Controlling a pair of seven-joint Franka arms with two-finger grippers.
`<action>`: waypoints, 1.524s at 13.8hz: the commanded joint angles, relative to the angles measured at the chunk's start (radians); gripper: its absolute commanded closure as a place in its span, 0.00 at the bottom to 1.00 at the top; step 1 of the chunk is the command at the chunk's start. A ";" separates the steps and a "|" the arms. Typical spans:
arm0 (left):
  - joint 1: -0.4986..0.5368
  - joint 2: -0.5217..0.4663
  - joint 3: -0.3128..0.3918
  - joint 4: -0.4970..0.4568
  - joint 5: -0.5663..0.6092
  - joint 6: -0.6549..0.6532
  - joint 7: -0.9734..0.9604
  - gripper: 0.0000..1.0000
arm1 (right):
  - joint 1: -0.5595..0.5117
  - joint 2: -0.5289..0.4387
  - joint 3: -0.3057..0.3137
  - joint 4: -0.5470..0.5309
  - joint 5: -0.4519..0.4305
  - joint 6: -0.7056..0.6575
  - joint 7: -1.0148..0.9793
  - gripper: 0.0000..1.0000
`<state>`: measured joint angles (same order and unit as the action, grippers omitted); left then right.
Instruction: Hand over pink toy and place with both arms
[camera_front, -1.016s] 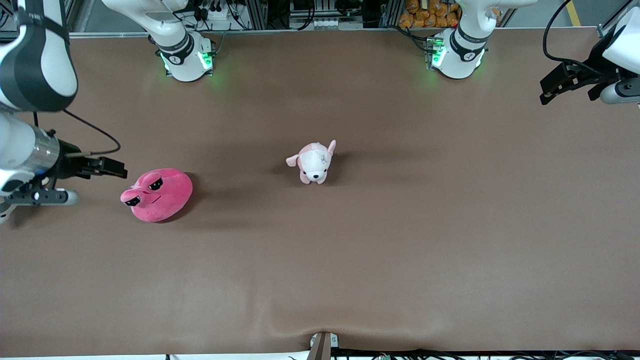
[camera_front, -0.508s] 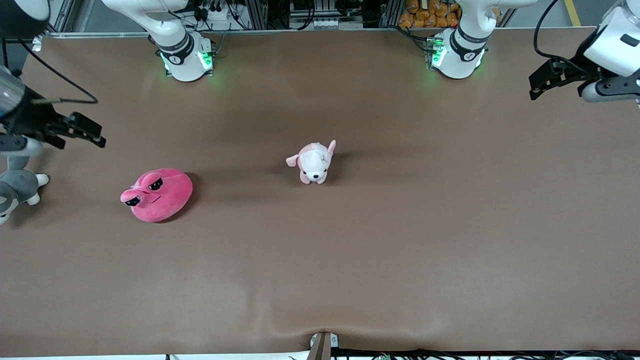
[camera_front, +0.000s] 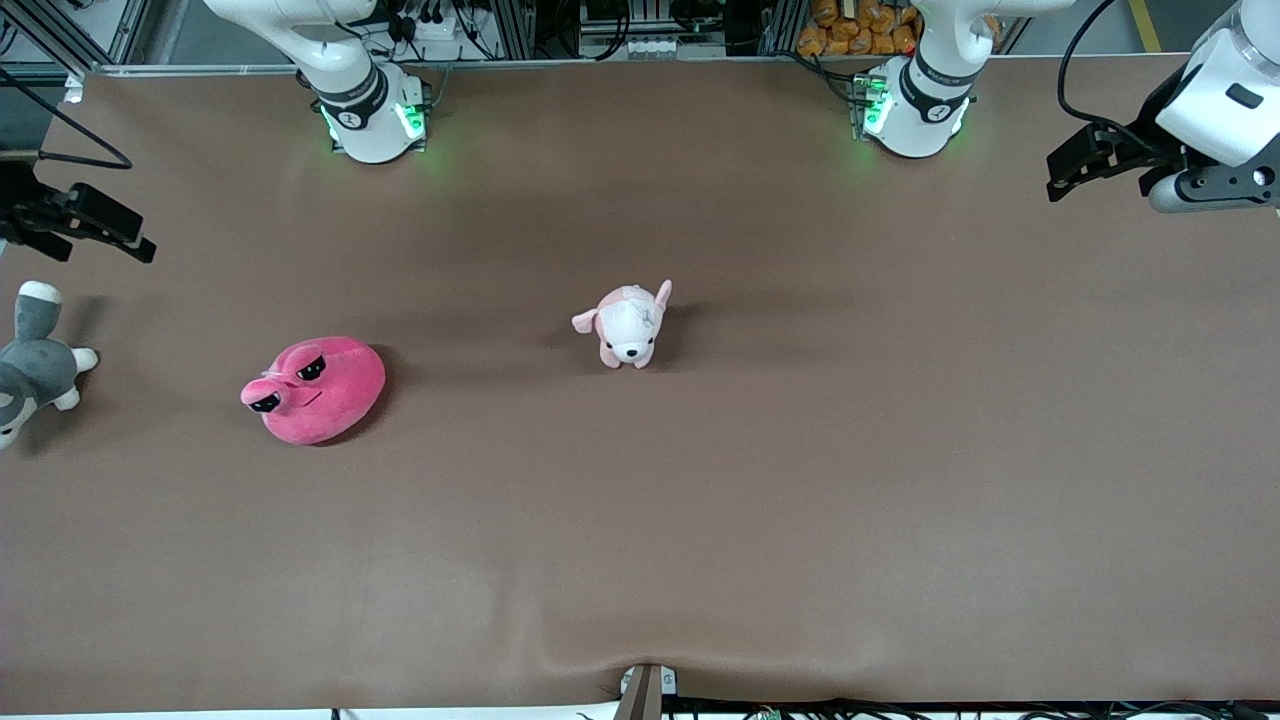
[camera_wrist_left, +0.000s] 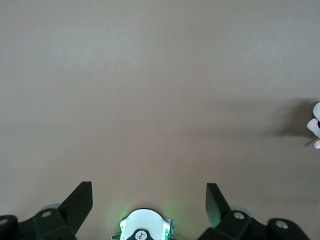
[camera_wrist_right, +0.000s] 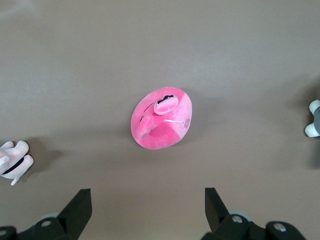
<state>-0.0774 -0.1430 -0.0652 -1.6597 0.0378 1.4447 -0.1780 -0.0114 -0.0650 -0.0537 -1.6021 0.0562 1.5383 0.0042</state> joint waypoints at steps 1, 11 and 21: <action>0.004 -0.018 0.001 -0.020 -0.015 -0.001 -0.014 0.00 | -0.032 -0.001 0.011 0.040 -0.018 -0.021 0.008 0.00; 0.005 -0.003 -0.001 -0.005 -0.006 0.000 -0.032 0.00 | -0.018 0.005 0.014 0.051 -0.056 -0.046 0.035 0.00; 0.001 0.056 -0.005 0.083 -0.004 -0.009 -0.032 0.00 | 0.008 0.036 0.014 0.057 -0.067 -0.046 0.020 0.00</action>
<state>-0.0774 -0.1156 -0.0645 -1.6173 0.0378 1.4512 -0.2018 -0.0104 -0.0428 -0.0372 -1.5658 -0.0011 1.5040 0.0273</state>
